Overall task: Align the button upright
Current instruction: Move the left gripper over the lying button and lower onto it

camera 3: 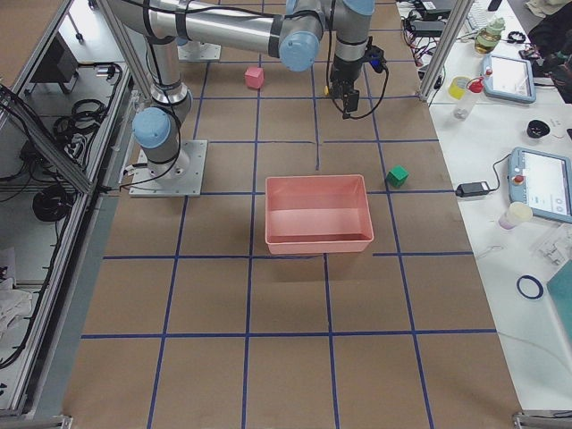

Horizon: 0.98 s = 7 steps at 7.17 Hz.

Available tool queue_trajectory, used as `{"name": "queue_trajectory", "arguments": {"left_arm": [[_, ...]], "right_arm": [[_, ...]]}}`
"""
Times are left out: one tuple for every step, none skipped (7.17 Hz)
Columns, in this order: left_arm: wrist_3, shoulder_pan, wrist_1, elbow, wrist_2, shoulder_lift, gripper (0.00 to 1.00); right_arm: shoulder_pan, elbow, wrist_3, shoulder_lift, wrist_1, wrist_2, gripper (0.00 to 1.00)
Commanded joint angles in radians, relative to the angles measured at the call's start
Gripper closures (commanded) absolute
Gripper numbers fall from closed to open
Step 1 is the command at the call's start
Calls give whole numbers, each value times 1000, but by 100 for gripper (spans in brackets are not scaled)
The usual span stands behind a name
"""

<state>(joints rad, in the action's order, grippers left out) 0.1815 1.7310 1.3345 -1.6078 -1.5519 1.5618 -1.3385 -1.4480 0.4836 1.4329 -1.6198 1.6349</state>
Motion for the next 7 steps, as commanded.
{"name": "queue_trajectory", "arguments": {"left_arm": [[18,39,-269,-139,1,27,0],[29,39,-344,-171,6,62,0],[67,44,-421,-196,7,105,0],[91,70,-505,-233,0,147,6],[119,97,-622,-254,-11,190,6],[146,126,-714,-268,-78,234,6],[197,168,-769,-273,-106,278,6]], "right_arm": [[2,6,-9,64,90,-1,0],[2,6,-96,63,112,-1,0],[-4,6,-149,64,113,-4,0],[-23,11,-181,67,115,-1,0],[-53,3,-200,92,115,-3,0],[-92,3,-248,87,112,-1,0],[-105,0,-272,86,113,-4,0]]}}
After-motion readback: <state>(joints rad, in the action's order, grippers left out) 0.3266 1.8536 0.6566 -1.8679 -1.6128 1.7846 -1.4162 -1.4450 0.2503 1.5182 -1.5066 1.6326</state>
